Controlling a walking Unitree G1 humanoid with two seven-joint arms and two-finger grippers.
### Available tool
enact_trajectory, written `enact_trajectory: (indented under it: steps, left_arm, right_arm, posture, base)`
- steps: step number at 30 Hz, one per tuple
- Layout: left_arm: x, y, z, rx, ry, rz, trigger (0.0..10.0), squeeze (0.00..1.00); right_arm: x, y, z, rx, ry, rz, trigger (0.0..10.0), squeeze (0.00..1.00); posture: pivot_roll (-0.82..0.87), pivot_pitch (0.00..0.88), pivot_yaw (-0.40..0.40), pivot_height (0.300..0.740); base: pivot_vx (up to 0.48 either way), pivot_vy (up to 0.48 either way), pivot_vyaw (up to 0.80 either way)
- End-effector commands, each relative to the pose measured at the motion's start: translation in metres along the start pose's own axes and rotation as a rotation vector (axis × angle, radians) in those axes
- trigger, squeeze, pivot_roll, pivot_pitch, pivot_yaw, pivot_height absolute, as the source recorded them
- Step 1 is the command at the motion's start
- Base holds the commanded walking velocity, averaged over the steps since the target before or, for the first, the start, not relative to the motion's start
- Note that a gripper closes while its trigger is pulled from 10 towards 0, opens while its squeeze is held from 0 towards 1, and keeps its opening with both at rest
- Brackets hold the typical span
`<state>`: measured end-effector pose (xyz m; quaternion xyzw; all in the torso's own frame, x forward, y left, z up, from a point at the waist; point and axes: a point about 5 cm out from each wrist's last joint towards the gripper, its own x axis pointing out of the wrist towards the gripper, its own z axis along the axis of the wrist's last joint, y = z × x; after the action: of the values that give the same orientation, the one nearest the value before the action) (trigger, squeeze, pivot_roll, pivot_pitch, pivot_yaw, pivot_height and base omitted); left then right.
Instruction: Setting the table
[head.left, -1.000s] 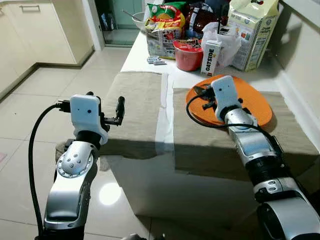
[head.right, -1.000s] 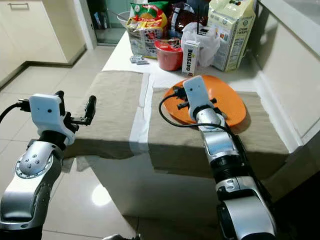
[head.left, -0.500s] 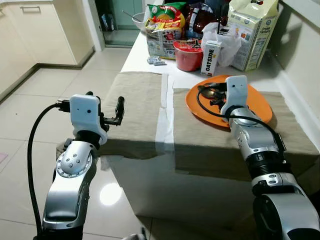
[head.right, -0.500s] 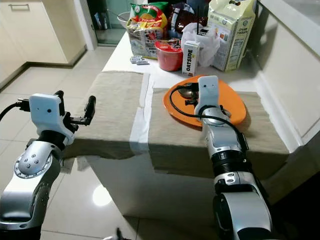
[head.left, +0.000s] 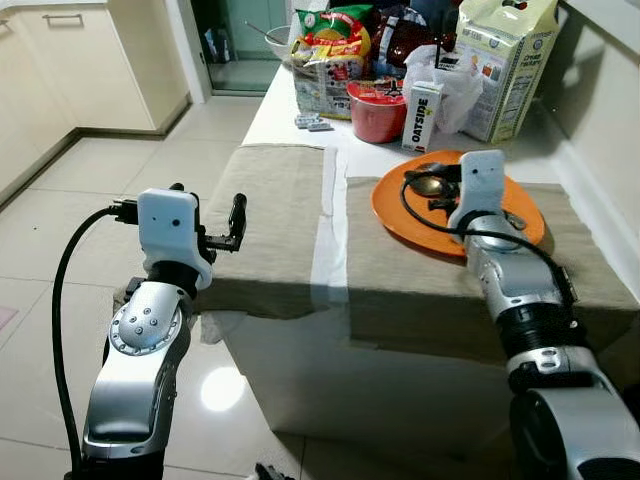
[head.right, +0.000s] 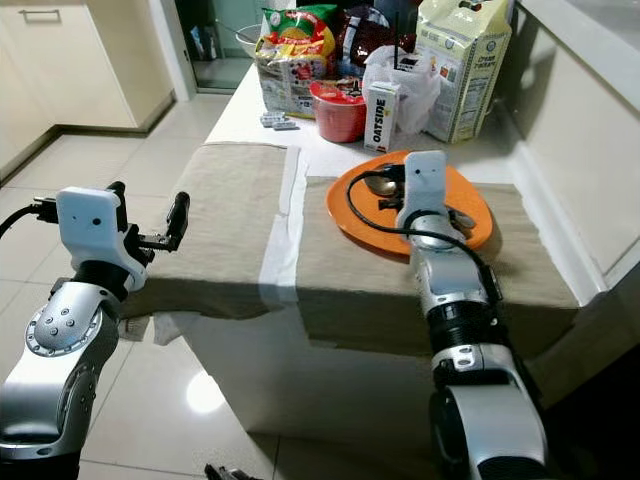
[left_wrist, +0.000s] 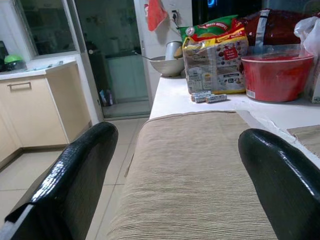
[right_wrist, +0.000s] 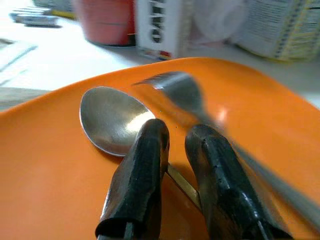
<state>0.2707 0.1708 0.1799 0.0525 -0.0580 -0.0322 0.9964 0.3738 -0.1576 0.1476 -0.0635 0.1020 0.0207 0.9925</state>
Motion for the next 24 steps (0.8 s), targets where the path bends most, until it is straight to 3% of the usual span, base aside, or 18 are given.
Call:
enact_trajectory:
  steps: [1, 8, 20, 23, 24]
  left_arm:
    - [0.002, 0.002, 0.009, 0.011, -0.028, -0.003, 10.0, 0.0]
    - [0.002, 0.003, 0.01, 0.015, -0.031, -0.001, 10.0, 0.0]
    - [0.002, 0.005, 0.011, 0.02, -0.036, 0.002, 10.0, 0.0]
    - [0.002, 0.006, 0.011, 0.023, -0.037, 0.003, 10.0, 0.0]
    - [0.003, 0.006, 0.012, 0.025, -0.038, 0.004, 10.0, 0.0]
  right_arm:
    - [-0.004, 0.009, -0.028, -0.005, 0.126, 0.035, 10.0, 0.0]
    - [-0.017, 0.027, -0.04, -0.016, 0.154, 0.102, 10.0, 0.0]
    - [-0.023, 0.022, -0.033, -0.042, 0.143, 0.099, 10.0, 0.0]
    - [-0.025, 0.024, -0.028, -0.058, 0.116, 0.109, 10.0, 0.0]
    - [-0.024, 0.025, -0.019, -0.079, 0.056, 0.104, 10.0, 0.0]
  posture:
    - [-0.07, 0.0, 0.09, 0.74]
    - [-0.07, 0.0, 0.087, 0.74]
    - [-0.08, 0.0, 0.079, 0.74]
    - [-0.08, 0.0, 0.079, 0.74]
    - [-0.08, 0.0, 0.079, 0.74]
  base:
    - [0.0, 0.0, 0.0]
    - [0.0, 0.0, 0.0]
    - [0.0, 0.0, 0.0]
    - [0.0, 0.0, 0.0]
    - [0.0, 0.0, 0.0]
